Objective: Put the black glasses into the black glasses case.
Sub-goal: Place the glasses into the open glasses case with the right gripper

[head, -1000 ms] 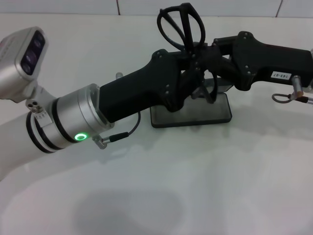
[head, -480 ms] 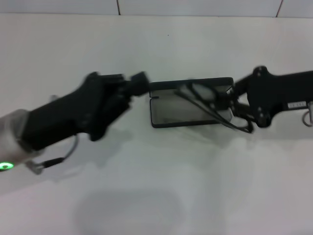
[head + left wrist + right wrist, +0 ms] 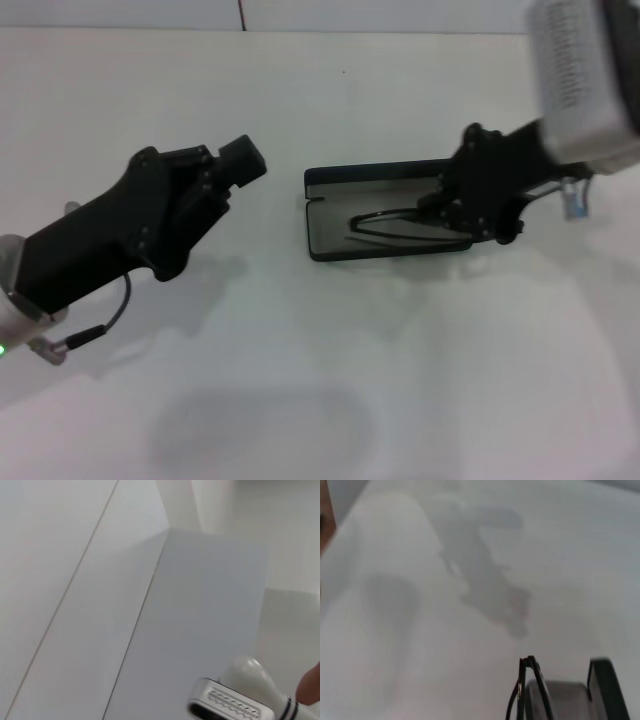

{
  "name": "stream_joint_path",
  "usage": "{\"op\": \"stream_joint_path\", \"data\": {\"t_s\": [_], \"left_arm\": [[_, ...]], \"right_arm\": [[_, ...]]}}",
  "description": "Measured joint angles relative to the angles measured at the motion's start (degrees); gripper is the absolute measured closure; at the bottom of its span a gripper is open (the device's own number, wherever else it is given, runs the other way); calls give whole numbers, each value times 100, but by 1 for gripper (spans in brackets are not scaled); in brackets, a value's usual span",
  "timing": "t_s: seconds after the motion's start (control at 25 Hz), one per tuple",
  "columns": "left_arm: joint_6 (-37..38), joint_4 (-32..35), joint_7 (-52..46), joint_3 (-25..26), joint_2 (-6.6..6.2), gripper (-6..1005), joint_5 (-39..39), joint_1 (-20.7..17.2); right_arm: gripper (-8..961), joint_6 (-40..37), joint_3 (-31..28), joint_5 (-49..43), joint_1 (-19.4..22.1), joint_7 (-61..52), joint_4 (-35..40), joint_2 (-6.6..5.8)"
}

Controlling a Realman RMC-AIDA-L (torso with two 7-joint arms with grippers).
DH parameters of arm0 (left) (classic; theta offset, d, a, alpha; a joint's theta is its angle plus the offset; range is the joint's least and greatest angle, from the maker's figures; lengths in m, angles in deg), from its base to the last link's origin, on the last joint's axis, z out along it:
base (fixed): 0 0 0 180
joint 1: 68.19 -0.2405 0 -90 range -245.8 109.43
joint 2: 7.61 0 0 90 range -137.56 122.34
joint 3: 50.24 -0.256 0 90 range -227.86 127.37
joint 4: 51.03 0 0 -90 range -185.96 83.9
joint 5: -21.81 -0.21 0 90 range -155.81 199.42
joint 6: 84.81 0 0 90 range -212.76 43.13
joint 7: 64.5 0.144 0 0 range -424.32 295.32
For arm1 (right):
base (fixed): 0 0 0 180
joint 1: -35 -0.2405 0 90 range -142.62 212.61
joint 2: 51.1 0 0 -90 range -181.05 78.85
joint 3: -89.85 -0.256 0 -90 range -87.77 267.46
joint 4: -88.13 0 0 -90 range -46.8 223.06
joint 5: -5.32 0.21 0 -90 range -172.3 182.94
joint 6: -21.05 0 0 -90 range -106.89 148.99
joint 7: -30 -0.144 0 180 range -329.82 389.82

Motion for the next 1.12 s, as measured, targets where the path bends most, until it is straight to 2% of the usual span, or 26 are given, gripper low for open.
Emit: {"op": "stream_joint_path", "data": {"t_s": [0.16,0.28,0.48,1.12], "left_arm": [[-96,-44,79,13,92,985,-38,17],[-125,-107,128,13,110,985,-39,17],[-147,-178,140,13,123,985,-5,27],[-185,-203,143,13,162,986,10,90]], "right_arm": [[886,650,474,-356,-200,-12,-369,12],[886,1217,890,-514,-181,2,-517,8],[886,1694,1272,-679,-158,14,-681,14],[885,2676,1655,-745,-57,228,-985,21]]}}
